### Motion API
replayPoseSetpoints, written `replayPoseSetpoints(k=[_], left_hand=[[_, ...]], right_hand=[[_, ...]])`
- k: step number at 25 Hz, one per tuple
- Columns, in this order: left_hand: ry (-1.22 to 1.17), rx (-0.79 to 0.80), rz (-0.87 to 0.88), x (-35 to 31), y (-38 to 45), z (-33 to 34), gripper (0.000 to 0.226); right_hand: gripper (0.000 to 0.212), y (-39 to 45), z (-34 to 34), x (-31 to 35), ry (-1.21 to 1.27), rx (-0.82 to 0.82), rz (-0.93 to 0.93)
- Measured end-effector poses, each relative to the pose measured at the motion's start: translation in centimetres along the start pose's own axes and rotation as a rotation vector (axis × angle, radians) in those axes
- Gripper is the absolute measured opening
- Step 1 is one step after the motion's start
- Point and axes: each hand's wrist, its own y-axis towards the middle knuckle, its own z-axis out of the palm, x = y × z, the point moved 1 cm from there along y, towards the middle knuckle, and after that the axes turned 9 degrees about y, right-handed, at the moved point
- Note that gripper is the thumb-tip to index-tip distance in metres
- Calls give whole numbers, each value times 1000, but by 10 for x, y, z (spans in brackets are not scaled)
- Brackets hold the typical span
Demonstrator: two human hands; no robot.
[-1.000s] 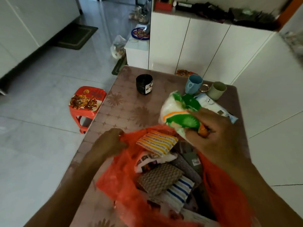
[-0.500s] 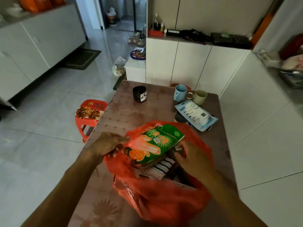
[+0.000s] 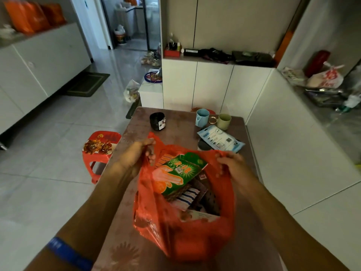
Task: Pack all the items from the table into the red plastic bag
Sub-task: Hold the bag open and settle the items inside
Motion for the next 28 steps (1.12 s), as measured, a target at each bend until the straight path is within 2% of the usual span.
replayPoseSetpoints(k=[2, 6, 9, 11, 13, 16, 21, 24, 26, 28], left_hand=[[-3, 5, 35, -26, 2, 13, 17], [35, 28, 252, -107, -9, 16, 18], [-12, 69, 410, -136, -28, -13, 26], [-36, 93, 478, -127, -42, -39, 30], [21, 64, 446, -96, -55, -52, 26], [155, -56, 269, -48, -58, -52, 28], [158, -93, 304, -65, -48, -79, 31], [279, -66, 201, -43, -47, -83, 29], [351, -80, 127, -19, -45, -77, 24], [413, -90, 96, -7, -39, -71, 20]], right_hand=[[12, -4, 15, 45, 135, -72, -95], [18, -21, 32, 119, 127, -158, -297], [21, -42, 15, 141, 210, -167, -420], [23, -54, -3, 133, 270, -153, -457], [23, -57, -12, 105, 233, -227, -389], [20, -46, -12, 81, 134, -339, -230], [27, -21, -19, 111, 200, -432, -345], [25, -15, -13, 82, -79, -466, -358], [19, -9, -17, 58, -256, -475, -289], [9, -2, -26, 46, -316, -490, -214]])
